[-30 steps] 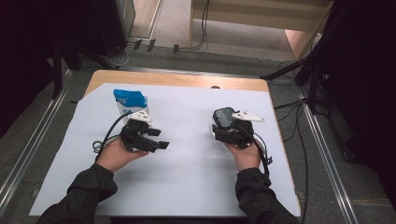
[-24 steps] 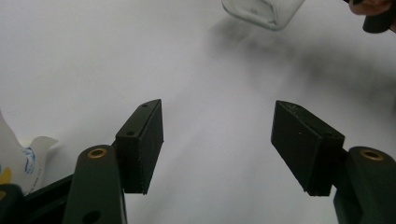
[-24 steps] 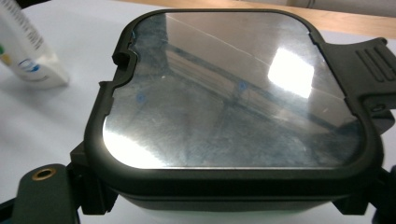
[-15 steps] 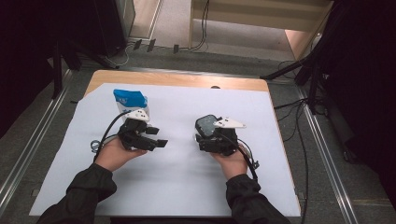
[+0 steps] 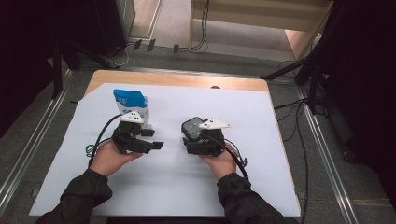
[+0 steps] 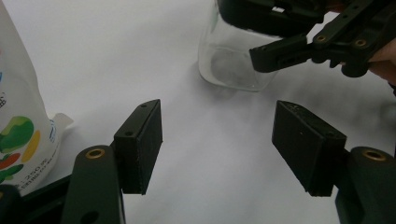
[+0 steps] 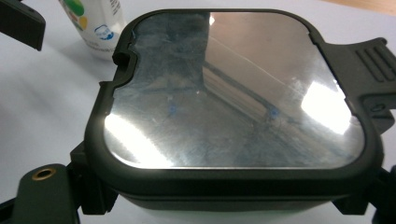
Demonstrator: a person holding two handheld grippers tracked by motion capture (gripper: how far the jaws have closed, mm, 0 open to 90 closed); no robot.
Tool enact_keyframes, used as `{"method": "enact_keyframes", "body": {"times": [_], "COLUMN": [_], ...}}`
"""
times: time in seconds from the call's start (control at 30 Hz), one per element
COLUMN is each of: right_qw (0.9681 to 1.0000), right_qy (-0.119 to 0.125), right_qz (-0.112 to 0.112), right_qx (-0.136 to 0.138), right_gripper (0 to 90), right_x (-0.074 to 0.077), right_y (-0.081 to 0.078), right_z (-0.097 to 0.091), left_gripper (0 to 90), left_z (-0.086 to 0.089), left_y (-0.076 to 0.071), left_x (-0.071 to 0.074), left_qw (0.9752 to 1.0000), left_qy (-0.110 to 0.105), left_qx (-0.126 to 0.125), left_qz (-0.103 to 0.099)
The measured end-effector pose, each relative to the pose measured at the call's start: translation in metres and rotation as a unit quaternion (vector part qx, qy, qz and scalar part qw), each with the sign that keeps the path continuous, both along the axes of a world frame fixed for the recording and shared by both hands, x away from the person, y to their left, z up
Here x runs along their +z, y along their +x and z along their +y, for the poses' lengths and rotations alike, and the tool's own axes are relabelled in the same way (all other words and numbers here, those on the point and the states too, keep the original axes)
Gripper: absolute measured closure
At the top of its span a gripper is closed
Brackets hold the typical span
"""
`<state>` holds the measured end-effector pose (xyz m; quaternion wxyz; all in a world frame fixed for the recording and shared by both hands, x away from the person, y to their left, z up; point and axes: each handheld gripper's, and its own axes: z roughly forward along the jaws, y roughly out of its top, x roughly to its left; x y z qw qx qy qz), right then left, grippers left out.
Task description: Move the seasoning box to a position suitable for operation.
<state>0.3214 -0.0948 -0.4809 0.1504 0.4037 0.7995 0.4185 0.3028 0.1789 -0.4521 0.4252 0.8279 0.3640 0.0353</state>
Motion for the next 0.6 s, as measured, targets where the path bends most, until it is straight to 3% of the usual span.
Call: {"method": "enact_keyframes", "body": {"times": [0.23,0.3,0.5,0.6], "right_qw": [0.9998,0.9997,0.9995,0.9995], "right_qy": [-0.005,-0.005,-0.013,-0.025], "right_qz": [0.006,0.009,0.019,0.005], "right_qx": [0.02,0.02,0.021,0.02], "right_gripper": [16.0,16.0,16.0,16.0], "right_x": [-0.005,-0.007,-0.015,-0.016], "right_y": [0.0,-0.001,0.0,-0.004], "right_z": [0.016,0.02,0.028,0.032], "left_gripper": [34.5,34.5,34.3,34.2], "left_z": [0.005,0.005,0.004,0.005], "left_y": [-0.004,-0.006,-0.008,-0.008], "left_x": [-0.002,-0.002,-0.003,-0.003], "left_qw": [0.9999,0.9998,0.9997,0.9997], "left_qy": [0.009,0.019,0.021,0.021], "left_qx": [0.008,0.01,0.009,0.01], "left_qz": [0.002,-0.002,-0.001,0.0]}}
